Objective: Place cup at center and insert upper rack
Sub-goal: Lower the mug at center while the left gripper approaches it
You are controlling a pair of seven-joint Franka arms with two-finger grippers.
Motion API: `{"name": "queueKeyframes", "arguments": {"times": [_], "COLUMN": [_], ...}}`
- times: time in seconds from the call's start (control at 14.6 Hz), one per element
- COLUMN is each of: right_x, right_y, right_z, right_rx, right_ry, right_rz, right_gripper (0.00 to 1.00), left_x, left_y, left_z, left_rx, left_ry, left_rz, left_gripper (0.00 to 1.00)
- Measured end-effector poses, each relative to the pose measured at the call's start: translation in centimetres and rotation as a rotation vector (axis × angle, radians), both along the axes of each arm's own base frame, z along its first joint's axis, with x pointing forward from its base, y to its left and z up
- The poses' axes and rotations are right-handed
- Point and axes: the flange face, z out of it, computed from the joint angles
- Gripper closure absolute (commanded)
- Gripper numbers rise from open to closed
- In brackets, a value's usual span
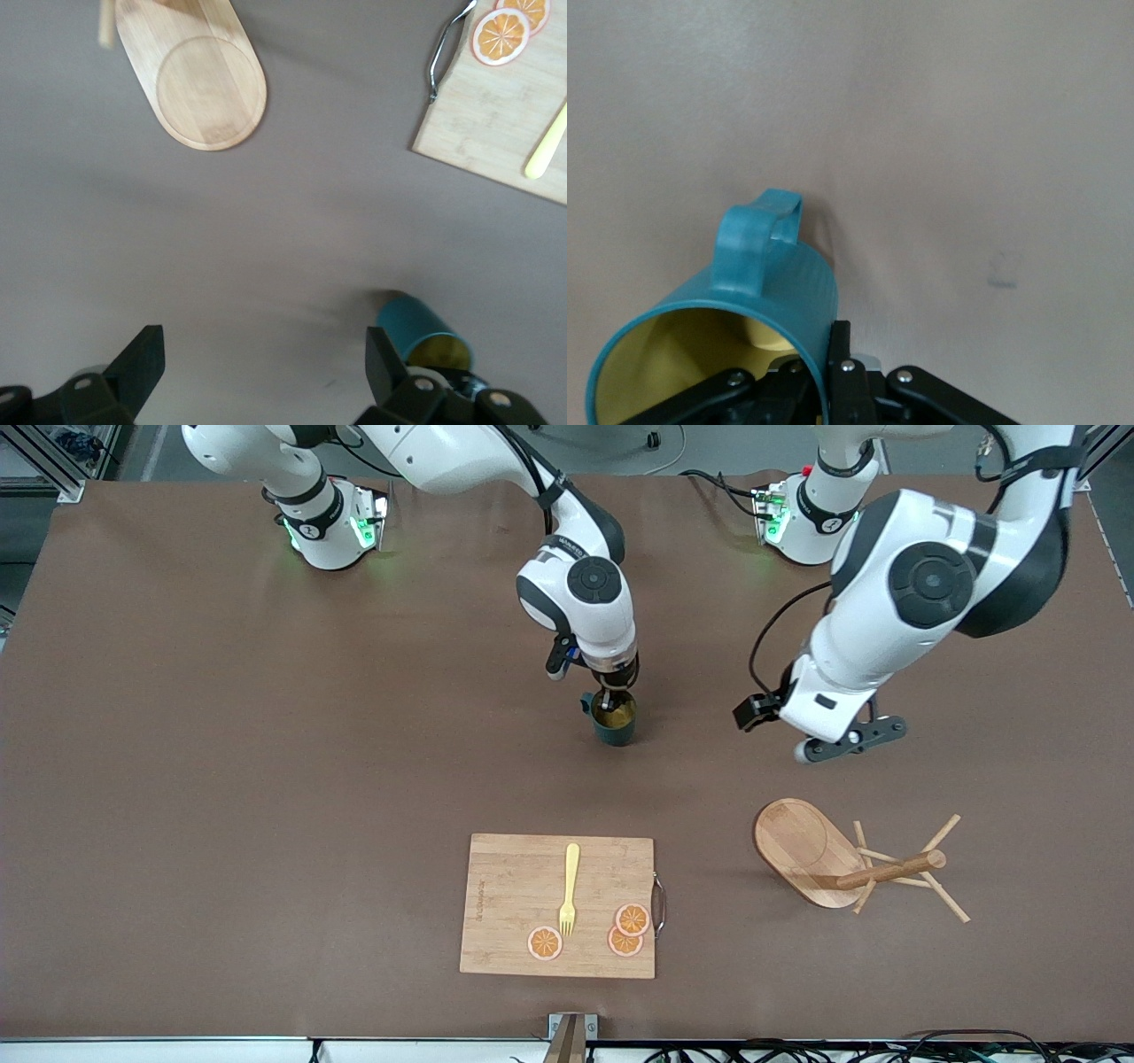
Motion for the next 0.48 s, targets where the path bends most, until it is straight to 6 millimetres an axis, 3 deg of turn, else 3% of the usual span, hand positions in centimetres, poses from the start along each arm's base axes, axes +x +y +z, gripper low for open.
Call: {"name": "queueKeyframes", "arguments": {"times": [0.14,0.27,0.34,0.48], "right_x": [0.0,0.0,-0.1,-0.6], "right_y": [0.1,0.1,0.1,0.2], "right_z": [-0.2,-0.2,-0.4,-1.1], "right_rx": [-0.001,-0.001,-0.006,-0.016], "right_ry": [0.002,0.002,0.007,0.013], "right_rz": [-0.005,-0.005,-0.004,0.004], "right_gripper": [0.97,0.80,0.43,0.00], "left_x": [0.0,0.3,0.5,0.7], "left_y": [-1.3,-2.1,-2.4,-3.1], "left_z": [-0.9,-1.8,-2.2,-2.7], "left_rx": [-0.003,-0.005,-0.008,-0.013], "left_ry": [0.006,0.014,0.015,0.015], "left_rz": [0.036,0.065,0.082,0.115], "left_gripper": [0.00,0.00,0.00,0.00]}}
